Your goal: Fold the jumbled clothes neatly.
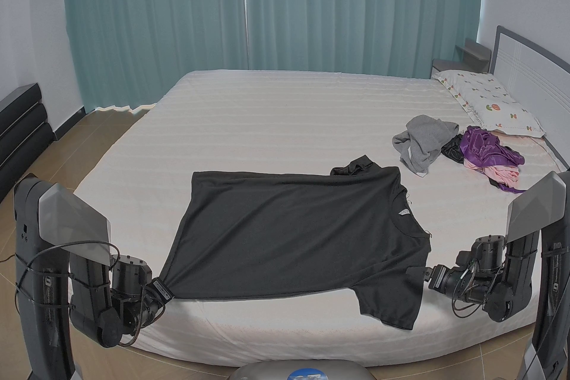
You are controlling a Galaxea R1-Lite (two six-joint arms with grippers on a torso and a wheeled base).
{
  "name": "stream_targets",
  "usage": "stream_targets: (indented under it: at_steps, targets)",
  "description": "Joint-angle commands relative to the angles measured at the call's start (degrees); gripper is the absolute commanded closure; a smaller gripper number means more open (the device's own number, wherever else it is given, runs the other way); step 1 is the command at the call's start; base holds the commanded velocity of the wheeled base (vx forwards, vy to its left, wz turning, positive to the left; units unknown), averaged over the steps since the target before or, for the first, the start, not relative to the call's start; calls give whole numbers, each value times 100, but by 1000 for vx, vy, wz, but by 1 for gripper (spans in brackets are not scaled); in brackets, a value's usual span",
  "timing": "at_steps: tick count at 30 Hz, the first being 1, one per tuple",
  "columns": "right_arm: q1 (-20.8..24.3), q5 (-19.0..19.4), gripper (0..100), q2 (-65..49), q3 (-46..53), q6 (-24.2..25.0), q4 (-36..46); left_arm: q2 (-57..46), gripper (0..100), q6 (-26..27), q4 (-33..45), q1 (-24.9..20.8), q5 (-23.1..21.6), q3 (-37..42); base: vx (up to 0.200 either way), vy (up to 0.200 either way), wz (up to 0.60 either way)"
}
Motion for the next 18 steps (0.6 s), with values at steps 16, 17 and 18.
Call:
stream_targets:
  at_steps: [16,17,18]
  targets:
    - [389,300,0,207,15,-113,-98,8,100,11,-2,0,1,-19,0,0,0]
    - [389,300,0,198,-3,-113,-54,8,100,11,-2,-9,1,-19,0,0,0]
    - [398,300,0,180,-38,-113,61,17,100,11,-2,-9,1,-19,0,0,0]
